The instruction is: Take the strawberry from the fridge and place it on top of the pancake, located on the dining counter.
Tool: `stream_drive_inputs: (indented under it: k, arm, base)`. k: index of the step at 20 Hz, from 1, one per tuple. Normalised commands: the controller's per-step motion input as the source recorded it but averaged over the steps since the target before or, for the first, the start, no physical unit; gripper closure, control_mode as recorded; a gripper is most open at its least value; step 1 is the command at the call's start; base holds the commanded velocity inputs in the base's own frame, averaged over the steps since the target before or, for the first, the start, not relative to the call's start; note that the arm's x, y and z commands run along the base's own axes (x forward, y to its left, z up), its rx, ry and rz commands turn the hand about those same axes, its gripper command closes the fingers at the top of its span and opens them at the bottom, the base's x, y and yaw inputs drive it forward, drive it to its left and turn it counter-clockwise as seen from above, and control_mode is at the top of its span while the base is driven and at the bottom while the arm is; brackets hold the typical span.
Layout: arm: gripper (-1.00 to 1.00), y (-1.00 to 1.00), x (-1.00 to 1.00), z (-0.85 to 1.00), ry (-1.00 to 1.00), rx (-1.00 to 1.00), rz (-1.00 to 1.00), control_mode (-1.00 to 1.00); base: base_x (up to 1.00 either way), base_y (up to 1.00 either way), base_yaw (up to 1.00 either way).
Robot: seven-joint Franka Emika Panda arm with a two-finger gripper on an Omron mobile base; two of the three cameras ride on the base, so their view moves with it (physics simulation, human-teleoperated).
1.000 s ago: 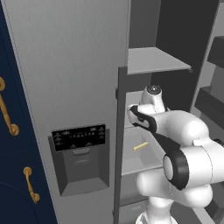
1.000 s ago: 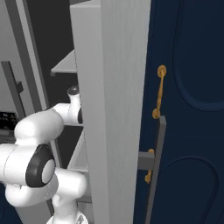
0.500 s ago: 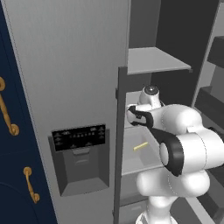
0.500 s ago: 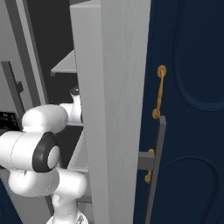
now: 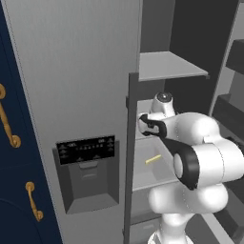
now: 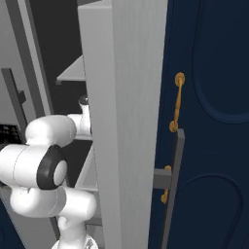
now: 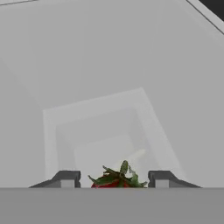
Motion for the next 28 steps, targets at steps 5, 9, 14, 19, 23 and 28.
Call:
stream_drive_inputs:
  k: [5, 9, 14, 19, 23, 28]
  arm:
    - [1.0, 0.0, -0.51, -0.1, -0.11, 0.0, 0.0, -1.0]
    - [1.0, -0.06, -0.78, 0.2, -0.15, 0.0, 0.0, -1.0]
    - [1.0, -0.21, -0.79, 0.86, -0.03, 0.01, 0.0, -1.0]
    - [1.0, -0.25, -0.83, 0.95, 0.0, 0.03, 0.0, -1.0]
    - [1.0, -0.11, -0.95, 0.64, 0.03, 0.0, 0.0, -1.0]
    - [1.0, 0.01, -0.88, 0.47, 0.05, 0.0, 0.0, -1.0]
  base:
    - [0.0, 0.0, 0.0]
    - [0.0, 0.0, 0.0]
    - [0.0, 0.0, 0.0]
    - [0.0, 0.0, 0.0]
    - [0.0, 0.0, 0.0]
    - [0.0, 0.0, 0.0]
